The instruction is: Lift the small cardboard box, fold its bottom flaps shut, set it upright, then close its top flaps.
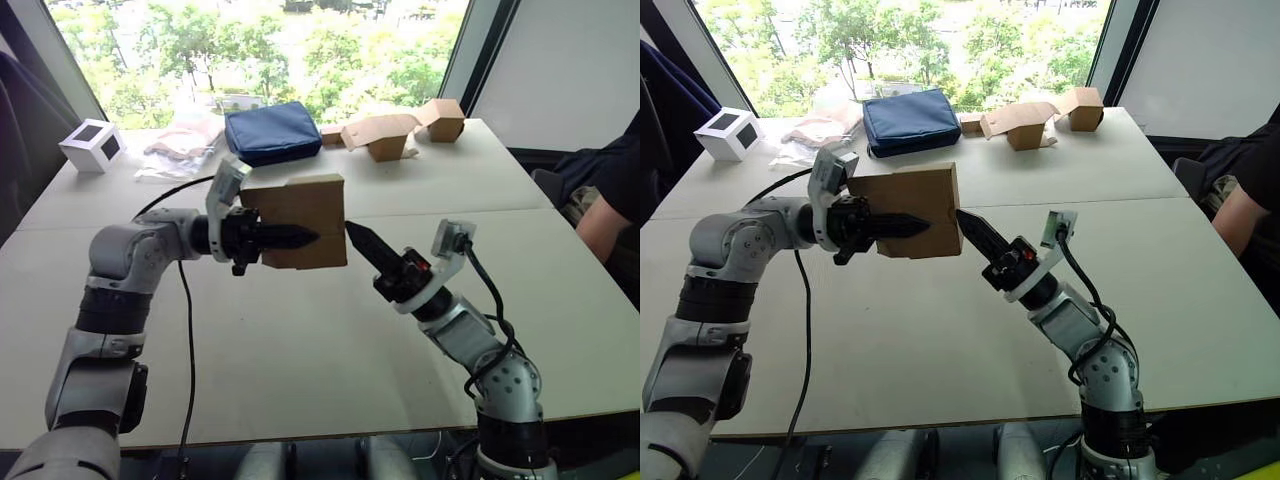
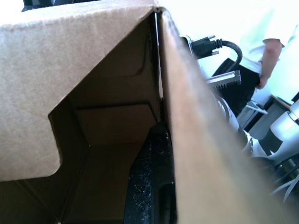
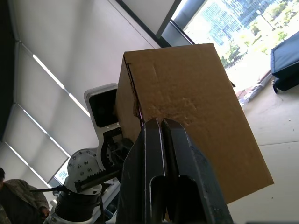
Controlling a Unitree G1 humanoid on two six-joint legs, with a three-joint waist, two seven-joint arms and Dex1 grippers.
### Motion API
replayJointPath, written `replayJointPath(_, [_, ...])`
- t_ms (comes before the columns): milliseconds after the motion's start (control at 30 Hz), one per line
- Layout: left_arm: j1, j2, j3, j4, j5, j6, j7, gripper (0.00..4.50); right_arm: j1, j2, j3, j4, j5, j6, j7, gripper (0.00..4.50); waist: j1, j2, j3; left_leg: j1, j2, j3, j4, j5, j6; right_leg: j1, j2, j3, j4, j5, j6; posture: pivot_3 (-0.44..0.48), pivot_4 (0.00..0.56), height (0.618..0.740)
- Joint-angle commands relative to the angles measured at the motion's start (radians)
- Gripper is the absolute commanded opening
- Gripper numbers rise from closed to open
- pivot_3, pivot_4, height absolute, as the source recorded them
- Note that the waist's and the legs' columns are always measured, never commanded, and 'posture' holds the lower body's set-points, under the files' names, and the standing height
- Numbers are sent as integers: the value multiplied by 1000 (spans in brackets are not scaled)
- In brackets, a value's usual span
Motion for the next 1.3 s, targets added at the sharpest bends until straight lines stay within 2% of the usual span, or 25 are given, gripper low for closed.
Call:
replayJointPath(33, [-20, 26, 9, -31, 22, -41, -13, 0, -3, -38, -33, -39, -39, -30, 5, 46, 0, 0, 0, 0, 0, 0, 0, 0, 0, 0, 0, 0, 0, 0, 0, 0, 150, 740])
replayJointPath(233, [-39, 64, -104, -43, 230, -200, 30, 0, 2, -163, -105, -9, -164, -72, 20, 46, 5, 0, 0, 0, 0, 0, 0, 0, 0, 1, 0, 0, 0, 0, 0, 0, 150, 740])
replayJointPath(367, [-136, 109, -289, 38, 442, -307, -30, 0, -19, -267, -106, 45, -285, -88, 54, 46, 4, 0, 0, 0, 0, 0, 0, 0, 0, 1, 0, 0, -1, 0, 0, 0, 150, 740])
replayJointPath(433, [-216, 93, -366, 96, 527, -333, -40, 0, -9, -340, -88, 53, -363, -97, 94, 46, 7, 0, 0, 0, -1, 0, 0, 0, 0, 1, 0, 0, -1, 0, 0, 0, 150, 740])
replayJointPath(533, [-285, 77, -447, 148, 620, -355, -62, 0, 13, -401, -55, 52, -444, -102, 132, 46, 5, 0, 0, 0, -1, 0, 0, 0, 1, 2, 1, 0, -1, 0, 0, 0, 150, 740])
replayJointPath(667, [-373, 55, -594, 165, 763, -245, -90, 0, 50, -425, -19, 16, -509, -98, 149, 46, -1, 0, 0, 0, 0, 1, 1, -1, 2, 2, 2, 0, -1, 0, 0, 0, 150, 740])
replayJointPath(767, [-404, 79, -634, 110, 774, -204, -192, 0, 55, -410, 0, 2, -545, -102, 140, 46, -4, 0, 1, 0, 1, 1, 0, -1, 2, 2, 4, 1, -1, 0, 0, 0, 150, 740])
replayJointPath(967, [-488, 94, -716, 111, 836, -134, -289, 0, 87, -363, 23, -13, -601, -125, 119, 46, 4, 0, 1, -1, 1, 0, 1, -1, 2, 2, 4, 1, -1, 0, 0, 0, 150, 740])
replayJointPath(1133, [-596, 162, -867, 46, 680, -41, -303, 0, 117, -294, 60, -17, -668, -157, 77, 46, 2, 0, 1, -1, 1, 0, 2, -1, 2, 2, 4, 1, -1, 0, 1, 0, 150, 740])
replayJointPath(1300, [-661, 192, -969, 35, 618, -40, -303, 0, 141, -244, 35, -38, -665, -162, 48, 46, 1, 0, 1, -1, 1, -1, 2, -1, 2, 2, 4, 1, 0, -1, 1, 0, 150, 740])
